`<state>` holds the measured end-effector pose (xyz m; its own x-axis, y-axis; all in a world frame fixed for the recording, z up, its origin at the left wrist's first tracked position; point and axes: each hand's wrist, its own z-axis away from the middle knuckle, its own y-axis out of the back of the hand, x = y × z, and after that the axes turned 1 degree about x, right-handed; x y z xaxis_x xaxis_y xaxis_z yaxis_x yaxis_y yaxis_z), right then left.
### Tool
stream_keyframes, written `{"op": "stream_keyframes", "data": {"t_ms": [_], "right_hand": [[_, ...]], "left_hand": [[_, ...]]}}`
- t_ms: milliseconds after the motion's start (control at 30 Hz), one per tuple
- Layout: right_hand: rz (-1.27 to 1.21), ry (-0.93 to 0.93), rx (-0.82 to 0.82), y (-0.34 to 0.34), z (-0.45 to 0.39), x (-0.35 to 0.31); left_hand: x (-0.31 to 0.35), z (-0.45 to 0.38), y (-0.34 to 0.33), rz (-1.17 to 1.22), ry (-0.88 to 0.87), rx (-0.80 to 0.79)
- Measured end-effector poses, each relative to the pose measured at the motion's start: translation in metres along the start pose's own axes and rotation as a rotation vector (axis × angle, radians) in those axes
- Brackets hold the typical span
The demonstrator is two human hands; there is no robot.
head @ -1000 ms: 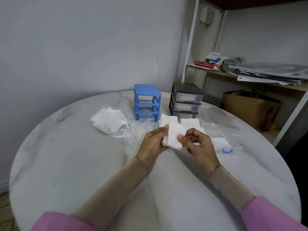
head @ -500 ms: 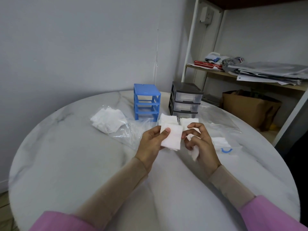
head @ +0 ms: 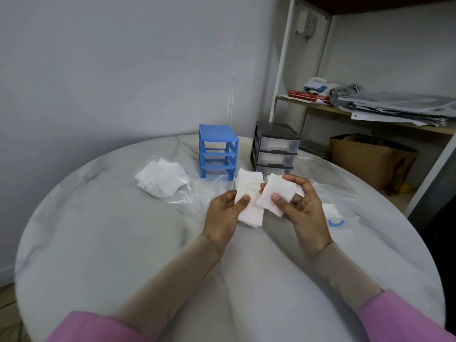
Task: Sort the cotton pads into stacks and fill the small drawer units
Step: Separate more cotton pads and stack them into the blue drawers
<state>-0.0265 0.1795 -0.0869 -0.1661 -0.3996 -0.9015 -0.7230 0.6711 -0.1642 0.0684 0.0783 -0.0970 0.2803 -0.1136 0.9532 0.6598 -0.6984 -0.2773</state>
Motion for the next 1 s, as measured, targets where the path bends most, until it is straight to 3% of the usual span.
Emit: {"op": "stream_keyframes", "data": {"t_ms": [333,1000], "right_hand": [[0.069,-0.184,-0.075,-0.001,-0.003,0.007],[0.203,-0.137,0.002,0.002,-0.004,0.015]], "left_hand": [[0.0,0.003,-0.003,-0.013,0.007,-0.065],[0.003,0.002,-0.007,0.098,0.074,-0.107]]}}
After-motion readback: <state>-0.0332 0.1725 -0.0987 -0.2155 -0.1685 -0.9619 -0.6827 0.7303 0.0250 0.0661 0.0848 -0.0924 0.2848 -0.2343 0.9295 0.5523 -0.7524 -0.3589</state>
